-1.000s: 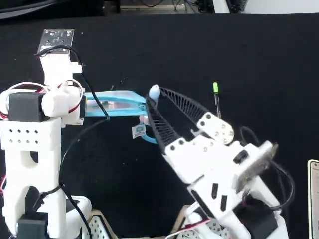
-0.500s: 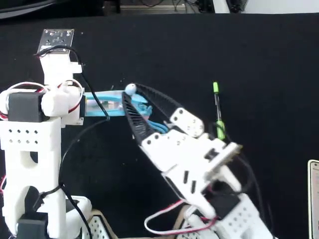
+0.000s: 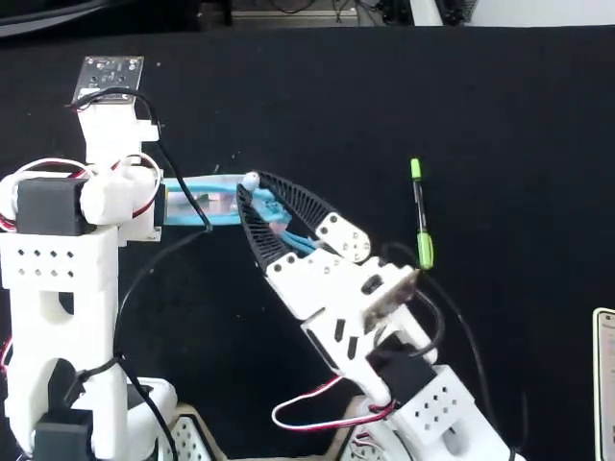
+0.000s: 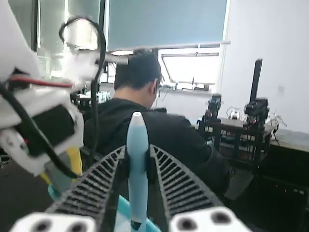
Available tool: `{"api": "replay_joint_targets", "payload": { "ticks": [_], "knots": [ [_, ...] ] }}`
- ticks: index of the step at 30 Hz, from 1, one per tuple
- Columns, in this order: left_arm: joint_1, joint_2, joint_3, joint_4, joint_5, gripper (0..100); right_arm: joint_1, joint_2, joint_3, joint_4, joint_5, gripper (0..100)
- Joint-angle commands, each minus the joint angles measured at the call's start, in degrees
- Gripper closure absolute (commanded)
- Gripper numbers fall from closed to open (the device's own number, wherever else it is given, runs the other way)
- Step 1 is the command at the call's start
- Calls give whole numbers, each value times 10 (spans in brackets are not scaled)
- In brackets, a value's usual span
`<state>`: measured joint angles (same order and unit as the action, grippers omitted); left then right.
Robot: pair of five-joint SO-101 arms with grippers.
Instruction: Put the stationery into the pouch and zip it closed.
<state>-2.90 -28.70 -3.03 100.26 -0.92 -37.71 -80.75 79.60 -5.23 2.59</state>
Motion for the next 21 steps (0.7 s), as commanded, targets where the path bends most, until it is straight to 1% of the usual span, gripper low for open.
{"api": "replay_joint_targets", "payload": {
  "ticks": [1, 4, 6, 9, 16, 20, 21],
  "knots": [
    [5, -8, -7, 4, -5, 970, 6, -8, 6, 8, 39, 984],
    [5, -8, -7, 4, -5, 970, -5, -8, -24, 90, 69, 923],
    [5, -8, -7, 4, -5, 970, -10, -8, -58, 162, 69, 884],
    [5, -8, -7, 3, -5, 970, -18, 7, -106, 222, 69, 890],
    [5, -8, -7, 3, -6, 970, -17, 104, -175, 232, 71, 925],
    [5, -8, -7, 3, -6, 970, -19, 159, -189, 233, 69, 991],
    [5, -8, -7, 3, -6, 970, -19, 172, -189, 233, 69, 987]
  ]
}}
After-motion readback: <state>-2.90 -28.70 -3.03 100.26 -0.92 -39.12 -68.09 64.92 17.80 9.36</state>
